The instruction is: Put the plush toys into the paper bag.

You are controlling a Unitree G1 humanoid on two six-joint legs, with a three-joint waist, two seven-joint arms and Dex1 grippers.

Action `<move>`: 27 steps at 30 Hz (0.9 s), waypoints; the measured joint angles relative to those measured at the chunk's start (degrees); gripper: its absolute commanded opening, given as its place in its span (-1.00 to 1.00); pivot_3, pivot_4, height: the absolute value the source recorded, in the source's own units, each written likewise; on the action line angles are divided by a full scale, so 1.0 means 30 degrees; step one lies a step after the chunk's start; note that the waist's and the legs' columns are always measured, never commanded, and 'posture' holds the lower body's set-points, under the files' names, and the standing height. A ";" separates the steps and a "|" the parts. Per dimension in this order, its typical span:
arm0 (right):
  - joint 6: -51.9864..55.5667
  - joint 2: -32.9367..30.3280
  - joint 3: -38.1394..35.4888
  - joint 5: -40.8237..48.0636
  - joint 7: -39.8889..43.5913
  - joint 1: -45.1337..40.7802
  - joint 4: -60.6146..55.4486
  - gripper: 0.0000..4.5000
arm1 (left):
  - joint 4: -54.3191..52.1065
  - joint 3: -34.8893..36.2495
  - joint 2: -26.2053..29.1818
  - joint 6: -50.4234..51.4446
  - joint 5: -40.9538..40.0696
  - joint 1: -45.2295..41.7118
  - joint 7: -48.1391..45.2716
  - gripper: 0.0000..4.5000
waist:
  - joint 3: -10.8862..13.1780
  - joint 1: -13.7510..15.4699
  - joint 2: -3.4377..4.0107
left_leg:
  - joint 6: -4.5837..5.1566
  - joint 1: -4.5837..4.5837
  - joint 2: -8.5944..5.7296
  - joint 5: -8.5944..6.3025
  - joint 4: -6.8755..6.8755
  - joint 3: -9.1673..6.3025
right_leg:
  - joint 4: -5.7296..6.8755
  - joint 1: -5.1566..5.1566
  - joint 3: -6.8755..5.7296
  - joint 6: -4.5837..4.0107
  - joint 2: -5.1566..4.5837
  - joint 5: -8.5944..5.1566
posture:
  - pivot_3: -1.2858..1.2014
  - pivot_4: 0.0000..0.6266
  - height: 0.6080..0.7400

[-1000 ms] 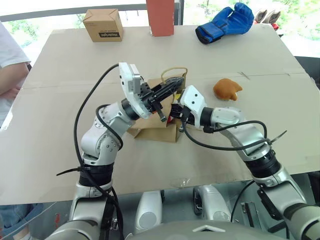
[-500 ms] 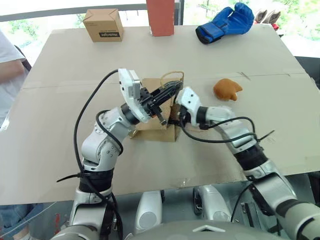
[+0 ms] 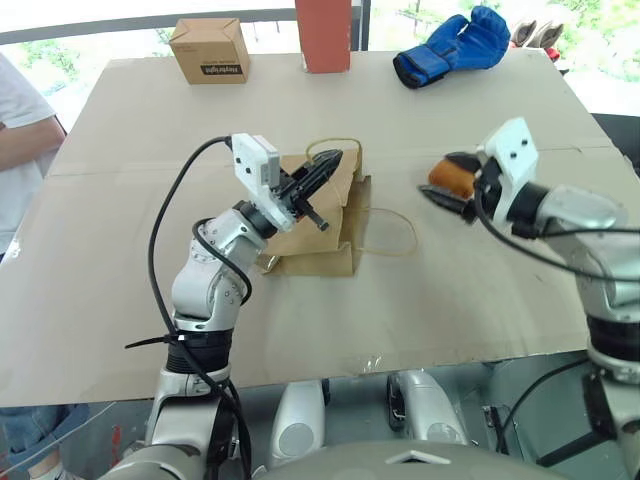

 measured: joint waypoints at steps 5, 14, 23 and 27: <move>0.0017 0.1956 0.2094 -0.2270 -0.0971 -0.2897 0.8111 0.22 | 0.0109 -0.0033 -0.0120 -0.0179 0.0241 -0.0240 0.0040 -1.00 | 0.0010 -0.0223 0.0011 | 0.0006 -0.0040 -0.0004 -0.0001 -0.0037 0.0013 | -0.0009 -0.0036 0.0028 -0.0016 0.0016 0.0013 | 0.03 -0.52 0.61; -0.2530 0.2713 0.1646 -0.2598 0.0231 -0.3745 1.1368 -0.99 | -0.0430 0.0038 -0.0137 -0.0308 0.0194 0.0179 0.0683 -1.00 | 0.0009 -0.0256 0.0010 | 0.0009 -0.0038 -0.0003 -0.0002 -0.0044 0.0005 | -0.0007 -0.0032 0.0027 0.0065 0.0021 0.0050 | 0.03 -0.52 0.61; -0.4768 0.3035 0.0396 0.0869 0.3474 0.0163 0.1959 -0.99 | -0.1265 0.0034 -0.0507 0.0803 -0.1685 0.0274 -0.0100 -1.00 | 0.0019 -0.0436 0.0024 | 0.0008 -0.0012 0.0015 -0.0002 -0.0049 -0.0001 | 0.0009 -0.0035 0.0031 0.0124 0.0045 0.0022 | 0.03 -0.52 0.61; -0.4713 0.4827 0.3390 0.1141 0.4473 0.0107 0.0024 -0.99 | -0.1155 -0.0496 -0.1018 0.0985 -0.1951 -0.0915 -0.0653 -1.00 | 0.0017 -0.0335 0.0022 | 0.0006 -0.0009 0.0014 -0.0001 -0.0042 -0.0050 | 0.0024 -0.0016 0.0001 0.0107 0.0056 0.0012 | 0.03 -0.52 0.61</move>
